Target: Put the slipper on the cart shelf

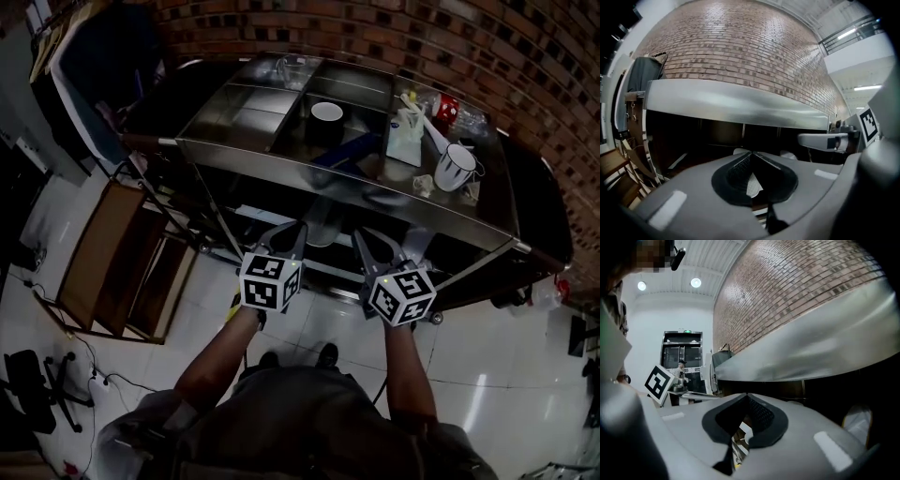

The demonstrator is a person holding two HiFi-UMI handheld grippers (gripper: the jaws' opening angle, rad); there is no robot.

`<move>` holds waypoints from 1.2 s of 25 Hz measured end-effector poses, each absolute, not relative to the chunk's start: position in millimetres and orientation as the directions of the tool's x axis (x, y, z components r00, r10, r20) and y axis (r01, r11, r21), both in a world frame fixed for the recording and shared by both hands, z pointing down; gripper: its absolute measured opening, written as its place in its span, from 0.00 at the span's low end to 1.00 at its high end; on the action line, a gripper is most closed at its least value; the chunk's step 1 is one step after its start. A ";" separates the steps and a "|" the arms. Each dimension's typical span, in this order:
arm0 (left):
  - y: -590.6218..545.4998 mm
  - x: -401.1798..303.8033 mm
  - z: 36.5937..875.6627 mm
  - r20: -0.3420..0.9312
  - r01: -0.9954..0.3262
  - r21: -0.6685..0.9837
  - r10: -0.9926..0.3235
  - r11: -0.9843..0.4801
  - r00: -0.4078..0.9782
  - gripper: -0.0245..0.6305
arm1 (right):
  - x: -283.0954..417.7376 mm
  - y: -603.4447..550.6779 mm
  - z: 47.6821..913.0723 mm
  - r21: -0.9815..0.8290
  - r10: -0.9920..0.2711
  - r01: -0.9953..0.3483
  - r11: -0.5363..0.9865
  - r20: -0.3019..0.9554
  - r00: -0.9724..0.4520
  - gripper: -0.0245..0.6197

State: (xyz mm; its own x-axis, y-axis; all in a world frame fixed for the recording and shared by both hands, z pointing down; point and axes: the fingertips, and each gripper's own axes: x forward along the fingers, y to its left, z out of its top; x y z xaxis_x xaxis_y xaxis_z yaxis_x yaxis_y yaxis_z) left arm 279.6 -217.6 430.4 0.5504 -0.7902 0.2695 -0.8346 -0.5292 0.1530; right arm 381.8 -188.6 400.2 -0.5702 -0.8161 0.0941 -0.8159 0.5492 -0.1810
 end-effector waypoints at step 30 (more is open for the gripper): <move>-156.3 237.9 407.7 0.262 -0.663 0.202 -0.613 -0.721 0.746 0.05 | 311.8 -120.8 367.4 -0.119 -0.896 -0.895 0.429 0.068 -0.438 0.04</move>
State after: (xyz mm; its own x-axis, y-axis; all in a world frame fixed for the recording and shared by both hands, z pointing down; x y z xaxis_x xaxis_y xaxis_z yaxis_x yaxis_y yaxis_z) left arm 237.9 -156.3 407.7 0.7458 -0.6125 0.2618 -0.6629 -0.7209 0.2020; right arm 311.8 -120.8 367.4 -0.4383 -0.8963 0.0682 -0.8955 0.4288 -0.1193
